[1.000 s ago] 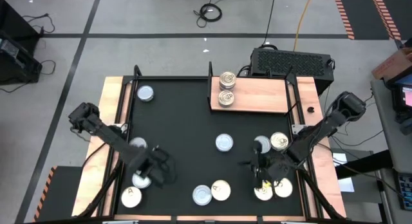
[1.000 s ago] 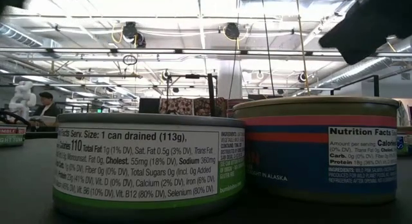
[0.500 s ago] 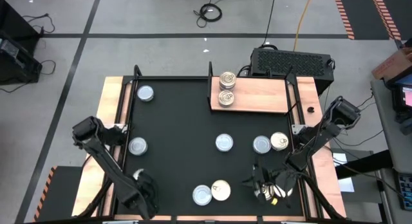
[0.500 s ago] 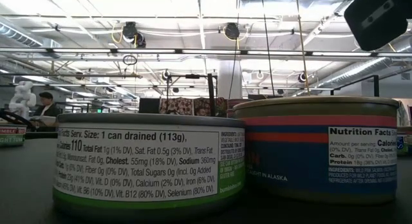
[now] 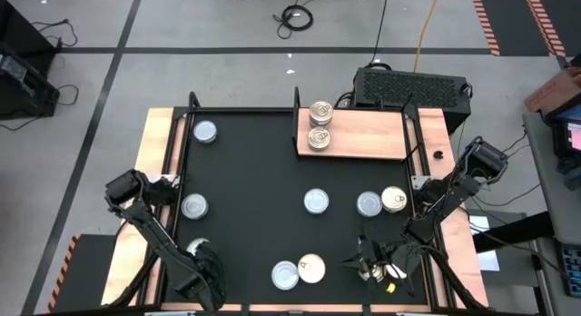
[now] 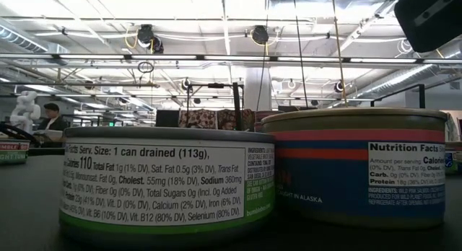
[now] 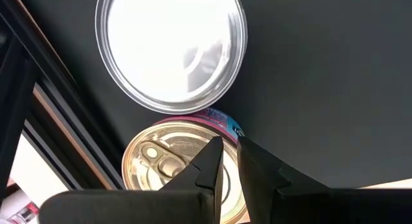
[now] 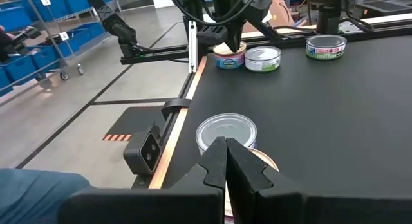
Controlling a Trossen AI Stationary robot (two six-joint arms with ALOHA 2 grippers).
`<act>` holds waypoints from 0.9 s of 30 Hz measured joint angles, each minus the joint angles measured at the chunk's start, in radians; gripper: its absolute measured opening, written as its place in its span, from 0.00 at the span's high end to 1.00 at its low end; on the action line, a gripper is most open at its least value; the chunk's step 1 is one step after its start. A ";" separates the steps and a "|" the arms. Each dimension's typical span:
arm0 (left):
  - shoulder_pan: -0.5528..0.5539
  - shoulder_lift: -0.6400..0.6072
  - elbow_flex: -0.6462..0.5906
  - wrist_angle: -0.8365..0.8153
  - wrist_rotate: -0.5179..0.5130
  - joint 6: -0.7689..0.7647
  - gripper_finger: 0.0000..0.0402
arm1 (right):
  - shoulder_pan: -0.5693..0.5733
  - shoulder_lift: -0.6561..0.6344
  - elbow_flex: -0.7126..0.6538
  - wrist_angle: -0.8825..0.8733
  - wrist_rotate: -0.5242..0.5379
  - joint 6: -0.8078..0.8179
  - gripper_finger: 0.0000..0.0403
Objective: Stack canned seafood by type on shelf
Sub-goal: Stack the blue-pink tuna can on top of the bottom blue-pink tuna can on the shelf
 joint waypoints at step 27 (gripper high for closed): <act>-0.002 0.000 0.000 -0.013 -0.220 0.190 0.79 | -0.001 0.000 0.000 -0.035 0.000 -0.012 1.00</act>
